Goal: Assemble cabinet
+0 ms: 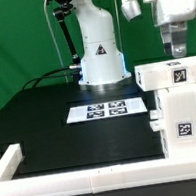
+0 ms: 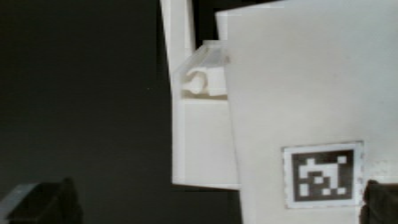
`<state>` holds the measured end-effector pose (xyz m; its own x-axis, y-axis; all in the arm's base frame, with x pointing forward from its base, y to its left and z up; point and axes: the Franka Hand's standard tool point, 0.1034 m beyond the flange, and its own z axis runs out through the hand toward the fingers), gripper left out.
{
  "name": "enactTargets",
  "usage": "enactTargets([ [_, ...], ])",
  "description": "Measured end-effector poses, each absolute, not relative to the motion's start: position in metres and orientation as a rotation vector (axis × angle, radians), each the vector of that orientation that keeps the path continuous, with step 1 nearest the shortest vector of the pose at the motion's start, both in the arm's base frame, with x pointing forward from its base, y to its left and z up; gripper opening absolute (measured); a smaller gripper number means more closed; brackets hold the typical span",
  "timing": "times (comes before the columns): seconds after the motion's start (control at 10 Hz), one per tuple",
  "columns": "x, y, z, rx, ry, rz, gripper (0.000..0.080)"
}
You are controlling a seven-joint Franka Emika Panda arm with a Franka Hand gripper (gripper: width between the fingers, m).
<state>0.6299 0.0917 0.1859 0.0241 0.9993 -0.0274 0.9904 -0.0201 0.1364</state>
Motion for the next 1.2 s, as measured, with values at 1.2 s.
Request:
enactTargets([
  [1.2, 0.597, 0.093, 0.153, 2.091, 2.191, 0.024, 0.0797],
])
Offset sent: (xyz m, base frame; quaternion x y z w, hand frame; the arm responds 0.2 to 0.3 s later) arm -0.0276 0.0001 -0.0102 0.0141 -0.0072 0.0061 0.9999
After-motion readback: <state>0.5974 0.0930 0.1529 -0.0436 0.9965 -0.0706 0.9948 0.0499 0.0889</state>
